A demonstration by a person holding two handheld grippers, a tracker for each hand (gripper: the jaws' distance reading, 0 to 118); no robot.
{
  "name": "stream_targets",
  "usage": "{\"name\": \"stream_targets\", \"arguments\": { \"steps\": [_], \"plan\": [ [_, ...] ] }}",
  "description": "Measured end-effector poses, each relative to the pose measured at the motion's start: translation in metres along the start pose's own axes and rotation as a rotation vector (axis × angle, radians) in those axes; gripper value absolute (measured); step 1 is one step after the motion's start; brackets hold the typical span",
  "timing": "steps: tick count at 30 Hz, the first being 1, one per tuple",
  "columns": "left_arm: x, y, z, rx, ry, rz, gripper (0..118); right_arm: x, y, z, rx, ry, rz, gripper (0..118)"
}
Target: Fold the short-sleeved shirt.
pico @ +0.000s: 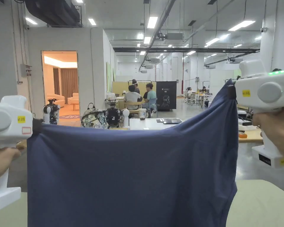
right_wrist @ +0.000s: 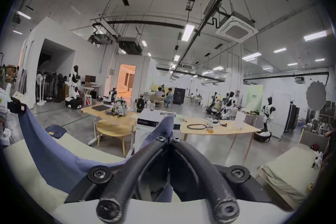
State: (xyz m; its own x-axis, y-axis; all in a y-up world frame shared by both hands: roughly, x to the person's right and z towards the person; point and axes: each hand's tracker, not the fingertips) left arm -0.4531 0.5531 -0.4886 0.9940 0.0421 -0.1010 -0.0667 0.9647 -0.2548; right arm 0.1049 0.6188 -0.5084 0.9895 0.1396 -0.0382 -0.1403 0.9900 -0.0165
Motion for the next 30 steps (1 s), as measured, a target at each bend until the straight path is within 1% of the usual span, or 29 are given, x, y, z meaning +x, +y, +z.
{"name": "stream_targets", "arguments": {
  "steps": [2, 5, 6, 7, 8, 10, 11, 13, 14, 16, 18, 20, 21, 22, 24, 25, 26, 27, 28, 29, 30],
  "plan": [
    [-0.004, -0.020, 0.008, -0.022, -0.016, 0.036, 0, 0.000, -0.017, 0.012, -0.023, 0.015, -0.022, 0],
    [-0.006, -0.049, 0.027, -0.038, -0.021, 0.039, 0, -0.001, -0.039, 0.035, -0.047, 0.044, -0.045, 0],
    [-0.007, -0.057, 0.032, -0.049, -0.023, 0.040, 0, -0.001, -0.044, 0.041, -0.063, 0.050, -0.038, 0],
    [-0.006, -0.068, 0.041, -0.056, -0.023, 0.053, 0, -0.001, -0.054, 0.051, -0.063, 0.050, -0.049, 0],
    [-0.006, -0.078, 0.049, -0.063, -0.041, 0.054, 0, -0.001, -0.062, 0.060, -0.075, 0.075, -0.071, 0],
    [-0.004, -0.096, 0.066, -0.065, -0.045, 0.070, 0, -0.001, -0.077, 0.076, -0.093, 0.062, -0.089, 0],
    [-0.002, -0.105, 0.076, -0.082, -0.057, 0.058, 0, 0.001, -0.086, 0.085, -0.117, 0.080, -0.109, 0],
    [0.002, -0.121, 0.096, -0.078, -0.057, 0.031, 0, 0.002, -0.101, 0.104, -0.126, 0.076, -0.114, 0],
    [0.004, -0.127, 0.105, -0.092, -0.063, 0.008, 0, 0.001, -0.108, 0.112, -0.144, 0.086, -0.101, 0],
    [0.004, -0.142, 0.128, -0.070, -0.071, 0.022, 0, 0.002, -0.123, 0.135, -0.152, 0.087, -0.110, 0],
    [0.004, -0.155, 0.150, -0.078, -0.086, 0.022, 0, 0.004, -0.137, 0.159, -0.166, 0.143, -0.168, 0],
    [0.000, -0.171, 0.171, -0.083, -0.096, 0.032, 0, 0.001, -0.148, 0.184, -0.177, 0.137, -0.140, 0],
    [0.000, -0.182, 0.182, -0.072, -0.094, 0.031, 0, -0.001, -0.157, 0.198, -0.172, 0.142, -0.139, 0],
    [0.000, -0.192, 0.193, -0.063, -0.077, 0.033, 0, -0.004, -0.164, 0.210, -0.173, 0.174, -0.117, 0],
    [-0.004, -0.213, 0.209, -0.053, -0.076, 0.065, 0, -0.011, -0.183, 0.234, -0.170, 0.160, -0.107, 0],
    [-0.004, -0.225, 0.216, -0.074, -0.071, 0.055, 0, -0.015, -0.194, 0.246, -0.186, 0.197, -0.073, 0],
    [-0.005, -0.240, 0.225, -0.082, -0.074, 0.051, 0, -0.020, -0.207, 0.259, -0.187, 0.182, -0.079, 0],
    [-0.006, -0.253, 0.230, -0.091, -0.070, 0.058, 0, -0.022, -0.218, 0.268, -0.196, 0.193, -0.075, 0],
    [-0.006, -0.266, 0.236, -0.121, -0.069, 0.047, 0, -0.024, -0.232, 0.277, -0.227, 0.227, -0.061, 0],
    [-0.006, -0.279, 0.242, -0.135, -0.074, 0.030, 0, -0.025, -0.246, 0.287, -0.226, 0.209, -0.077, 0],
    [-0.007, -0.290, 0.247, -0.132, -0.066, 0.034, 0, -0.026, -0.258, 0.294, -0.241, 0.218, -0.088, 0]
  ]
}}
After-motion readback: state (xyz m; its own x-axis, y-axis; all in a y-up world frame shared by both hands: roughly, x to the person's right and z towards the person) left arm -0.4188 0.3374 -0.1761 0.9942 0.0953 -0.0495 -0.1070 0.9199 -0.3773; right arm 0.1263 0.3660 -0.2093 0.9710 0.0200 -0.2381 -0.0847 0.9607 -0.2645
